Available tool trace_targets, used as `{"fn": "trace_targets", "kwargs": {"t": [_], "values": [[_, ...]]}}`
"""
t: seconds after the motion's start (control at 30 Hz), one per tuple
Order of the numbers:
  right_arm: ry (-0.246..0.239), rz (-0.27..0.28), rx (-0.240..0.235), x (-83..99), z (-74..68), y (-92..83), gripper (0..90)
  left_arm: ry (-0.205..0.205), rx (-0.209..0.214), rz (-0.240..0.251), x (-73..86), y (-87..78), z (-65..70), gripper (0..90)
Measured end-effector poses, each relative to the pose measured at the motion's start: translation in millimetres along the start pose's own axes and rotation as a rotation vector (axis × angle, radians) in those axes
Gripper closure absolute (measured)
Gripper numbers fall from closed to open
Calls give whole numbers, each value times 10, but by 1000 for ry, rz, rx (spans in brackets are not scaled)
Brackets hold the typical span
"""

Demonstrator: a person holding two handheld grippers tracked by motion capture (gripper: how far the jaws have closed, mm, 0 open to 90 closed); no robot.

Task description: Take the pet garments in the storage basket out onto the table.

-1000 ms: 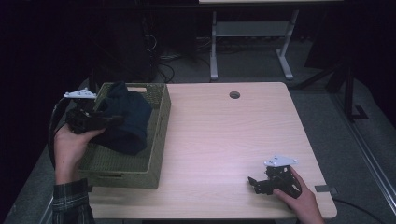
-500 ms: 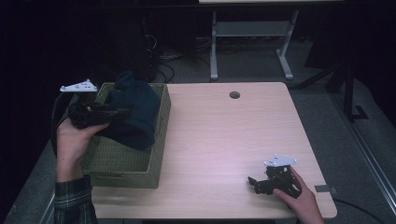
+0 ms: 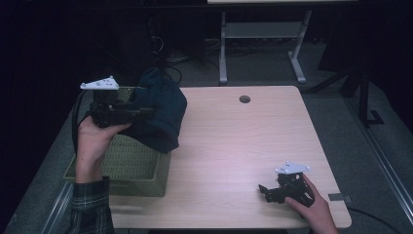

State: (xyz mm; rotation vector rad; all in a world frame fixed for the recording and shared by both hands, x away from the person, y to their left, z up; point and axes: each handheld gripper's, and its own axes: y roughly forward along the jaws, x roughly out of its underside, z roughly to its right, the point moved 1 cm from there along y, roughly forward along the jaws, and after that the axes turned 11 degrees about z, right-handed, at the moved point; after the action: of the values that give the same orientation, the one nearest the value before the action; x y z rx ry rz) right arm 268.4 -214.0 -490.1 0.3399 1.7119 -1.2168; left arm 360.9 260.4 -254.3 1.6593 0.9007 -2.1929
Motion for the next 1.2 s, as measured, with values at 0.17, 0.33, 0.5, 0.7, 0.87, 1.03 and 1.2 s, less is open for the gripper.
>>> {"fn": "trace_targets", "kwargs": {"t": [0.17, 0.33, 0.5, 0.7, 0.87, 1.03, 1.2], "values": [[-2, 1, 0, 0, 1, 1, 0, 5, 58, 2, -39, 149, 87, 613], [2, 1, 0, 0, -1, 0, 0, 13, 103, -10, -59, 331, 186, 614], [1, 1, 0, 0, -1, 0, 0, 17, 146, -34, -44, 533, 294, 613], [-1, 1, 1, -1, 0, 0, 0, 30, 172, -52, -23, 753, 417, 613], [-1, 0, 1, -1, 0, 0, 0, 32, 192, -61, 15, 909, 486, 614], [0, 0, 1, -1, 0, 0, 0, 47, 194, -79, 62, 1062, 544, 613], [-1, 1, 1, -1, 0, 0, 0, 48, 196, -98, 128, 1225, 597, 614]]}}
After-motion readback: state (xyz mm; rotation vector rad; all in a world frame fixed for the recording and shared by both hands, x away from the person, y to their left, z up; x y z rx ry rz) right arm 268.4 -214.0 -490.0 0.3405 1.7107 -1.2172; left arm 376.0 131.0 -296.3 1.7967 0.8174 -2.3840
